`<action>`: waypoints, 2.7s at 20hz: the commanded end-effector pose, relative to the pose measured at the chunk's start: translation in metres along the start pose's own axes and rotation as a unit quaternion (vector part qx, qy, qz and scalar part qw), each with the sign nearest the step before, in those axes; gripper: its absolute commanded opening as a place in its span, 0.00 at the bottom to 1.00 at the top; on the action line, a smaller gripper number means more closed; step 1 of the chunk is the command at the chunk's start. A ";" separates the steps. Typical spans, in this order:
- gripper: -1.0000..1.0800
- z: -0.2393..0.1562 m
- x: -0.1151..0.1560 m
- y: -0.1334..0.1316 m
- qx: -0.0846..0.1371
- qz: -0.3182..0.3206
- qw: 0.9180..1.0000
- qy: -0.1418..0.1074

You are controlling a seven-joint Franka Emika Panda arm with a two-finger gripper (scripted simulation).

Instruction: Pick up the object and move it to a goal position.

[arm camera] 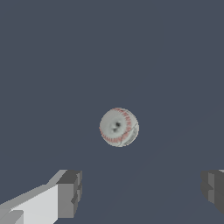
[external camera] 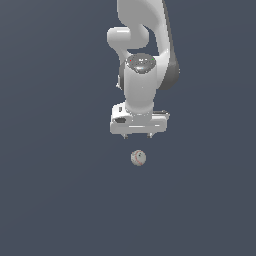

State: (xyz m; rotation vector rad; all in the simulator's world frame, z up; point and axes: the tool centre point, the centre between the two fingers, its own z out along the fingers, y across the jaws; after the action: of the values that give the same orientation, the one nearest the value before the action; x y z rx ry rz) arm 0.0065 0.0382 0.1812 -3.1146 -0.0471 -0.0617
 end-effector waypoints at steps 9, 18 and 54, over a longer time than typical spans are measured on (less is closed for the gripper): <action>0.96 0.006 -0.002 -0.003 0.003 0.019 1.000 -0.009; 0.96 0.008 -0.002 -0.003 0.003 0.029 1.000 -0.010; 0.96 0.075 0.018 -0.008 -0.016 0.399 0.917 -0.014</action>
State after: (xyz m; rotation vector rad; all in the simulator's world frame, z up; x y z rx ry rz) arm 0.0265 0.0485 0.1101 -2.9096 1.1603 0.0033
